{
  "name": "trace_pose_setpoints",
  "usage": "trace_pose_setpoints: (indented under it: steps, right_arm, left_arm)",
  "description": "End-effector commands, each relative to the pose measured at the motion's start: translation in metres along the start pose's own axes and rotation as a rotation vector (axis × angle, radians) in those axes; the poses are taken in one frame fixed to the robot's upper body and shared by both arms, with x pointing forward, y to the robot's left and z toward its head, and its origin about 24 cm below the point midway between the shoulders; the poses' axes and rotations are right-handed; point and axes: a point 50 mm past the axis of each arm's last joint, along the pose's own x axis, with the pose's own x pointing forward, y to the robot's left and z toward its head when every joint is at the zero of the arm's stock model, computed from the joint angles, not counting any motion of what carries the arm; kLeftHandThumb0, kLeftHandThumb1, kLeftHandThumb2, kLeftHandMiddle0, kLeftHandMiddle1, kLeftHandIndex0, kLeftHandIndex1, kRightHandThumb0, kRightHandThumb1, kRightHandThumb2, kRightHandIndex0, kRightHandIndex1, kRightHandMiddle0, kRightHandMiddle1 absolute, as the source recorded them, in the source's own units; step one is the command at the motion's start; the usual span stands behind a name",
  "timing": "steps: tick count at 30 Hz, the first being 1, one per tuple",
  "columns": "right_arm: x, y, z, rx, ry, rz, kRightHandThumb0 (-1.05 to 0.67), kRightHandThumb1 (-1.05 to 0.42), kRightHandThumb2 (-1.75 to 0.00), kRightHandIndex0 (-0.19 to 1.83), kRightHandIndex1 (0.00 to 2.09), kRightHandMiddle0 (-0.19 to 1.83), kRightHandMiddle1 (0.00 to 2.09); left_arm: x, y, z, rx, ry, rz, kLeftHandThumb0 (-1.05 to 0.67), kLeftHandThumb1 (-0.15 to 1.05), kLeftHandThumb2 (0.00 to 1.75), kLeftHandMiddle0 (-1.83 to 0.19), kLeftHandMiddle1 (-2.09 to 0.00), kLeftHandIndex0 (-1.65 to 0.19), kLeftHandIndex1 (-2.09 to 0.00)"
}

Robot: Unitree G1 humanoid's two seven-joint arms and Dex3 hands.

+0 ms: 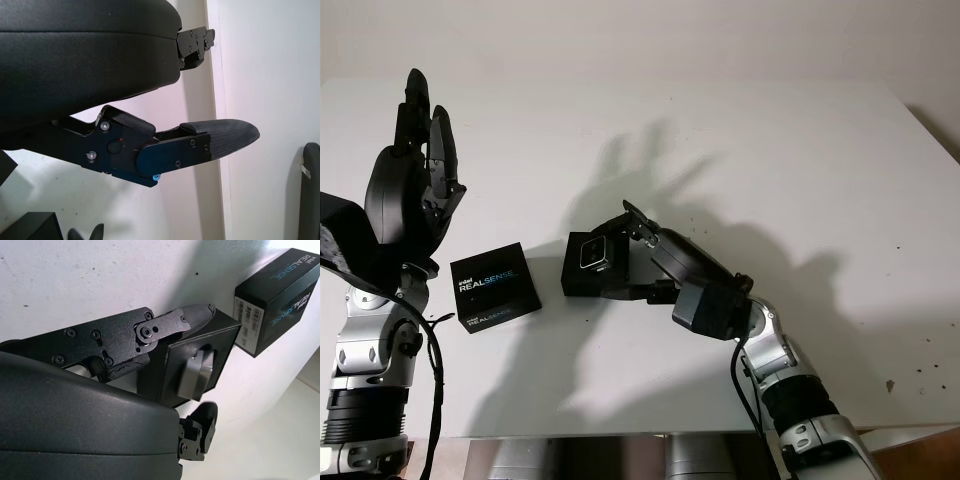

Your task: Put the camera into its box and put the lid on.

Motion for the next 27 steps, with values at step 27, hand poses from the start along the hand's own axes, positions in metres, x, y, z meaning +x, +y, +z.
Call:
trace_pose_setpoints:
  steps: [27]
  right_arm:
    - [-0.004, -0.037, 0.039, -0.440, -0.142, -0.219, -0.67, -1.02, -0.05, 0.21, 0.14, 0.25, 0.19]
  left_arm:
    - [-0.001, 0.003, 0.003, 0.019, -0.006, -0.005, -0.76, 1.05, 0.61, 0.19, 0.00, 0.19, 0.00]
